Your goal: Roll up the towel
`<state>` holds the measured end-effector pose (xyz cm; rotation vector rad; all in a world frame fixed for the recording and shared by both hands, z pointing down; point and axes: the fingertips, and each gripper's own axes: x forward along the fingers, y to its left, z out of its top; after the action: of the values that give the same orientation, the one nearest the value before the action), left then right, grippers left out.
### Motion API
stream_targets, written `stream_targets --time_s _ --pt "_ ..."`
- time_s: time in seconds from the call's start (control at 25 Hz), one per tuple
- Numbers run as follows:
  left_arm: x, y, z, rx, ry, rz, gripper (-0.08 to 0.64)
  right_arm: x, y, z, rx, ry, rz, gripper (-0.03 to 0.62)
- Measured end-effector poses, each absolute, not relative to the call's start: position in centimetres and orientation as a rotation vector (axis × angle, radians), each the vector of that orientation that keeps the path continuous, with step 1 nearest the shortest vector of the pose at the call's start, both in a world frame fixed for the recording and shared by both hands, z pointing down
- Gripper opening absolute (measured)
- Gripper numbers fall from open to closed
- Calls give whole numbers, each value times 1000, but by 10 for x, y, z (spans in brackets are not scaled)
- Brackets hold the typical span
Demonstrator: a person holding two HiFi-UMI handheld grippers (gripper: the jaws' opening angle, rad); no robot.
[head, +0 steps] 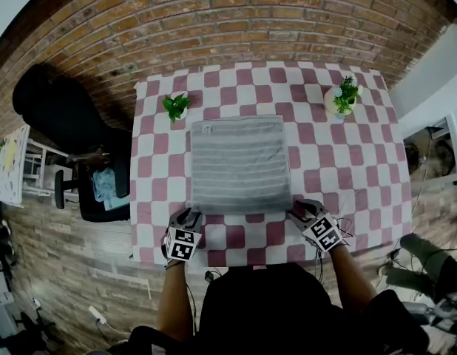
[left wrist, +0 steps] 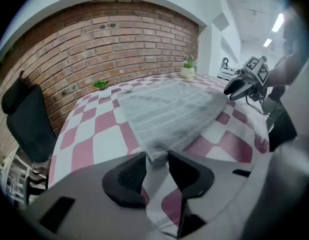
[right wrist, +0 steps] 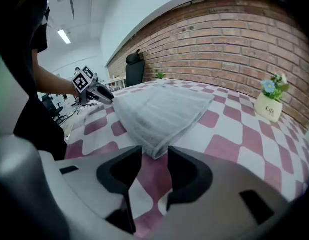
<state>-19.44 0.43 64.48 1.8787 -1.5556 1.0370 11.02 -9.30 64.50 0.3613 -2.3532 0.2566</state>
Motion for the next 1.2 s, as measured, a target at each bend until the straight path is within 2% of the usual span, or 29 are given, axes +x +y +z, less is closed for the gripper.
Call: stream_targets --time_s 0.24,0.72,1.0,1.2 --pt "-191 6 654 1831 -1553 1078 132 103 -88 658 293 -2314 206 142" --pt "-186 8 652 1768 -1661 1082 101 102 -92 659 281 -2353 103 62" --pt "-182 10 652 1765 -1672 1179 29 104 -92 652 268 -2401 115 12" --pt "-189 13 646 1787 -1655 1202 20 101 -79 646 235 -2424 165 6"
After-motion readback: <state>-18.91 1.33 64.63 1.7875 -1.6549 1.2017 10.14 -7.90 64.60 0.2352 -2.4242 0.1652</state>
